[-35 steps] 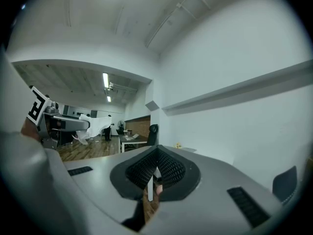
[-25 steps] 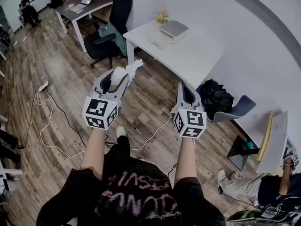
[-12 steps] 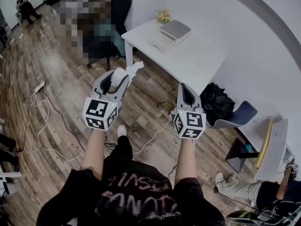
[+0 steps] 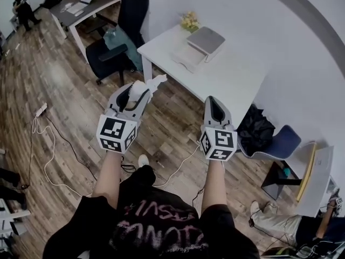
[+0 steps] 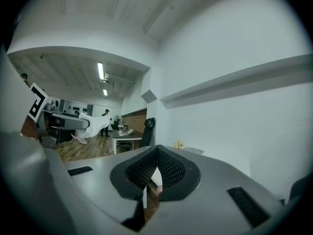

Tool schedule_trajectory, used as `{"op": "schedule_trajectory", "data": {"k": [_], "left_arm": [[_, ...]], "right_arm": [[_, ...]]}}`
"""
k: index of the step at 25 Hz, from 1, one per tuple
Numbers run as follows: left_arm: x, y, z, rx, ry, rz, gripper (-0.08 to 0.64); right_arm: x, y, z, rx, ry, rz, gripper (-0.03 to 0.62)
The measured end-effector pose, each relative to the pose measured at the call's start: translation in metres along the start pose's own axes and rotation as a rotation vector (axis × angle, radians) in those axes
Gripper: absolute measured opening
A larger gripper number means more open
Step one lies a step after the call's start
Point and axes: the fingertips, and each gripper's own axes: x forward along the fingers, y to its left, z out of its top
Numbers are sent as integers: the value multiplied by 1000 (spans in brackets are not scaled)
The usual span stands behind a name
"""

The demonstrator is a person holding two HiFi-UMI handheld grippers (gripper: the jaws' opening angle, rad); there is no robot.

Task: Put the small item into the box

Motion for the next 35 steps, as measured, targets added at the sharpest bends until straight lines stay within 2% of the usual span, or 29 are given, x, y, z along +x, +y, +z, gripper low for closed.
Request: {"op": "schedule_trajectory", "data": {"k": [6,11,23,35], "left_arm": [[55,65,5,5,1,-37,178],[85,96,9,-9,-11,-70,178],[167,101,24,16,-34,-184,178],[281,107,5,4,15,-216,178]], "right_arm": [[76,5,7,7,2,-33,9],[106,4,12,-7,7,-70,9],[152,-45,28,-5,2,-175,9],[236,-118,6,38,36,-192,9]]}}
